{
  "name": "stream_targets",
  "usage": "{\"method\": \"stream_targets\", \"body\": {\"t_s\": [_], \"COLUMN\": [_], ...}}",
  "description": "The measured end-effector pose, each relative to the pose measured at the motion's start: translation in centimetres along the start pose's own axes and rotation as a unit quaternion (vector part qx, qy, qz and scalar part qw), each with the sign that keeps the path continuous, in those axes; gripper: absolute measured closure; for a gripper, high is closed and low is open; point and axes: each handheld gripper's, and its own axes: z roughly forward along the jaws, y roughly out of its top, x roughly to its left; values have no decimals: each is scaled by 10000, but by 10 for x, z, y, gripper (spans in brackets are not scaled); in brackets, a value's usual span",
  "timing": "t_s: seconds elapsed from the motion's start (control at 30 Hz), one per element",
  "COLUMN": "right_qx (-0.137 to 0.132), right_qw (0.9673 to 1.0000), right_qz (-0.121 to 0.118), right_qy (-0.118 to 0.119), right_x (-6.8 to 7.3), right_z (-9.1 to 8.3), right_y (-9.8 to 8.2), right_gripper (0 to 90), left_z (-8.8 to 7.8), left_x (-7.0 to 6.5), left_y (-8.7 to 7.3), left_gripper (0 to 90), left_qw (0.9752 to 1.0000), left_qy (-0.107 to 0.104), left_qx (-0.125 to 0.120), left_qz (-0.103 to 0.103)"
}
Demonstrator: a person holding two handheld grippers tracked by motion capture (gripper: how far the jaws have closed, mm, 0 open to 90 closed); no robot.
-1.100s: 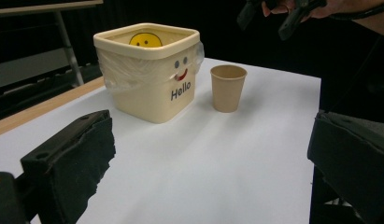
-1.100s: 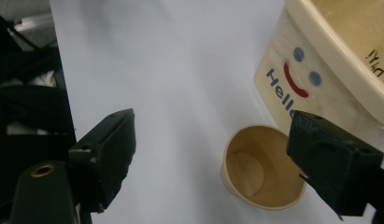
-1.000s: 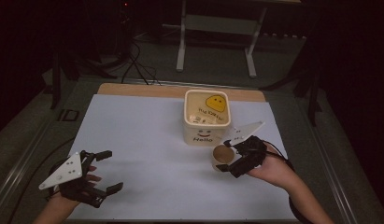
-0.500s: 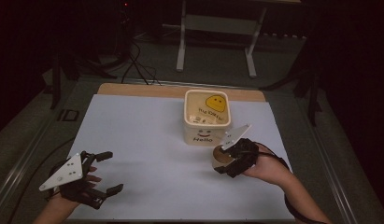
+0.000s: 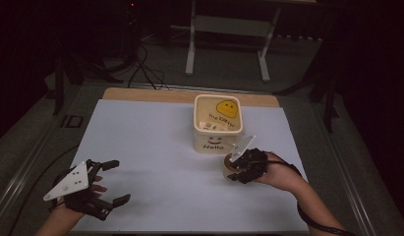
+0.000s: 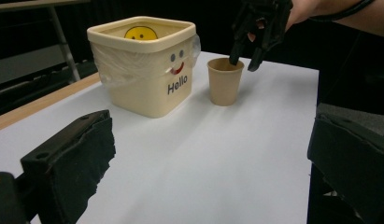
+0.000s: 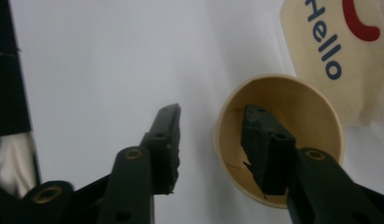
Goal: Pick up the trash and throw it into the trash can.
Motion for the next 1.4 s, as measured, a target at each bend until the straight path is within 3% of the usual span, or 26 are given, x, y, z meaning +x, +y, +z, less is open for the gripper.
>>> {"method": "stream_targets", "body": {"t_s": [0.67, 1.07, 1.4], "right_qx": [502, 572, 554], "right_qw": [9977, 9948, 9945], "right_qz": [-430, -798, -888], "right_qy": [-135, -272, -54], "right_x": [-1, 3, 5], "right_z": [19, 9, -10], "right_y": [-2, -1, 5], "right_gripper": [855, 877, 882], "left_z": [1, 2, 3], "left_x": [0, 1, 2], "left_y": [-1, -2, -1], "left_gripper": [18, 18, 18], "left_qw": [10000, 10000, 10000], "left_qy": [-10, -31, -85], "left_qx": [53, 44, 17], "left_qz": [41, 18, -39]}}
